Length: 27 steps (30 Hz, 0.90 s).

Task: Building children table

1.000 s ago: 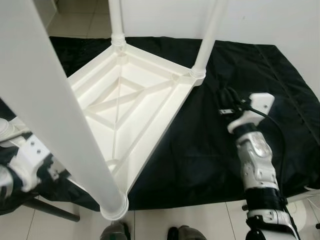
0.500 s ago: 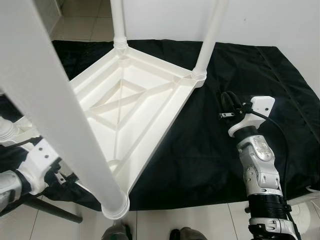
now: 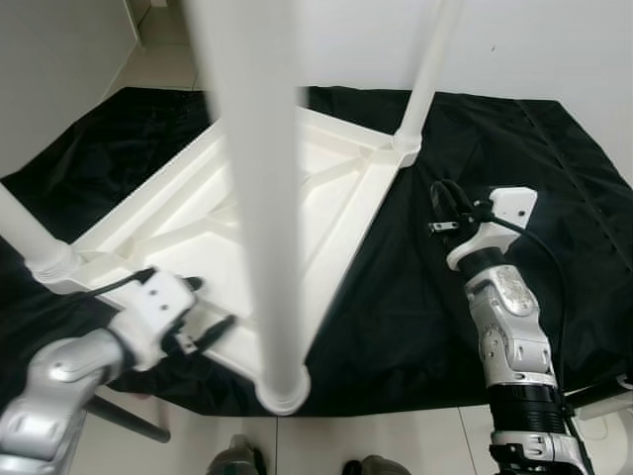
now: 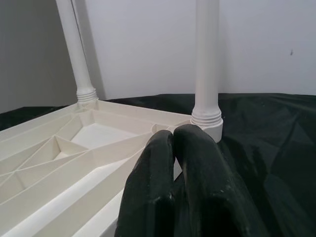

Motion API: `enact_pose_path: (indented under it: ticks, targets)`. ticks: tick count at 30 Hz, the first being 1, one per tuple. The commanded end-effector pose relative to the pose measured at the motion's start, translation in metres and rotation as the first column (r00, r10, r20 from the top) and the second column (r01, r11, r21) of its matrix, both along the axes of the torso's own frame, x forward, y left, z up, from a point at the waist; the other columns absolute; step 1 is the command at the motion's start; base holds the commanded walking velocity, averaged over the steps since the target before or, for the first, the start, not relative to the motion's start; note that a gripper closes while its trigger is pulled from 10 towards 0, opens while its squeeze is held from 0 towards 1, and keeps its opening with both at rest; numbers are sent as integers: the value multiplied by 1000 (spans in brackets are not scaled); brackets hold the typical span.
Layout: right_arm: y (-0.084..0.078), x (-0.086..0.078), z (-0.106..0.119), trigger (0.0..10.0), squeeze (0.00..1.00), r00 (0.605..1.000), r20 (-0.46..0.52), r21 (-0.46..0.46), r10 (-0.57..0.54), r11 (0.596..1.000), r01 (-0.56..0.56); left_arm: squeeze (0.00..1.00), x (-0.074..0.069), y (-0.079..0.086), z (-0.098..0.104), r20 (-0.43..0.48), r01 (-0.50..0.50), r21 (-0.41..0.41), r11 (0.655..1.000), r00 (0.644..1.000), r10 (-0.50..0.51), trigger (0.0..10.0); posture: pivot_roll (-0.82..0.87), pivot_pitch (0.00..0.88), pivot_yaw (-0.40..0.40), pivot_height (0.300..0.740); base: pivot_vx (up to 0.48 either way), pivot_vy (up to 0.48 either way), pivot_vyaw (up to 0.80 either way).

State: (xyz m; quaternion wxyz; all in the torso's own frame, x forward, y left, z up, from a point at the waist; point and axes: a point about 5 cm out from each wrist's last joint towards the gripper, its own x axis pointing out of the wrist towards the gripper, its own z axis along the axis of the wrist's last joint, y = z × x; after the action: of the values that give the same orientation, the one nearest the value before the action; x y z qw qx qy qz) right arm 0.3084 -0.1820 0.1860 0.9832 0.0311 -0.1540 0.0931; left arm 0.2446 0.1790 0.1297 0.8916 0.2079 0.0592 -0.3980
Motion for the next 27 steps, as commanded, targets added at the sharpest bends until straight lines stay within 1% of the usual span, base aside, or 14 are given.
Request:
enact_pose_path:
  ticks: [1,2,4,5,6,7,10,11,12,13,17,21,24,27]
  targets:
    - [1,-2,0,10000,0,1000,-5,-8,-3,1000,3,0,5,-1,-8,19,-89,14,996,996,89,10000,-16,61,16,740,0,0,0]
    - [1,-2,0,10000,0,1000,-5,-8,-3,1000,3,0,5,-1,-8,19,-89,14,996,996,89,10000,-16,61,16,740,0,0,0]
    - [2,-3,-1,10000,0,1000,-6,-7,-5,1000,5,0,13,-9,-5,56,-105,-13,994,993,106,10000,-23,63,22,740,0,0,0]
    - [2,-5,-2,10000,0,1000,-10,-11,-9,1000,9,0,14,-13,-4,76,-91,-4,996,993,91,10000,-32,66,28,740,0,0,0]
    - [-2,-7,-4,10000,0,1000,-17,-14,-20,1000,20,0,11,-16,-5,67,-31,-8,999,997,31,10000,-34,67,29,740,0,0,0]
    - [-2,-7,-4,10000,0,1000,-17,-14,-20,1000,20,0,11,-16,-5,67,-31,-8,999,997,31,10000,-34,67,29,740,0,0,0]
    - [-5,-9,-5,10000,0,999,-23,-18,-29,999,29,0,5,-15,-5,30,42,-24,999,999,-41,10000,-30,70,27,740,0,0,0]
    - [-5,-9,-5,10000,0,999,-23,-18,-29,999,29,0,5,-15,-5,30,42,-24,999,999,-41,10000,-30,70,27,740,0,0,0]
    - [-6,-9,-5,10000,0,999,-26,-22,-32,999,31,0,2,-14,-6,6,79,-33,996,997,-79,10000,-30,71,27,740,0,0,0]
    - [-8,-9,-5,10000,0,999,-29,-30,-33,999,32,0,-3,-14,-4,-40,157,-74,985,986,-161,10000,-29,72,25,740,0,0,0]
    - [-8,-9,-3,10000,0,999,-25,-38,-26,999,25,0,-4,-15,-3,-45,181,-79,980,982,-185,10000,-32,72,26,740,0,0,0]
    - [-4,-11,2,10000,0,1000,-17,-6,15,1000,-15,0,-5,-23,-10,-61,199,15,980,978,-198,10000,-32,71,20,740,0,0,0]
    - [-2,-12,1,10000,0,1000,-22,-11,22,1000,-22,0,-2,-23,-12,-76,181,47,982,981,-177,10000,-28,78,16,740,0,0,0]
    - [1,-12,-1,10000,0,999,-28,-25,30,999,-30,0,1,-23,-10,-106,172,35,985,980,-167,10000,-28,81,16,740,0,0,0]
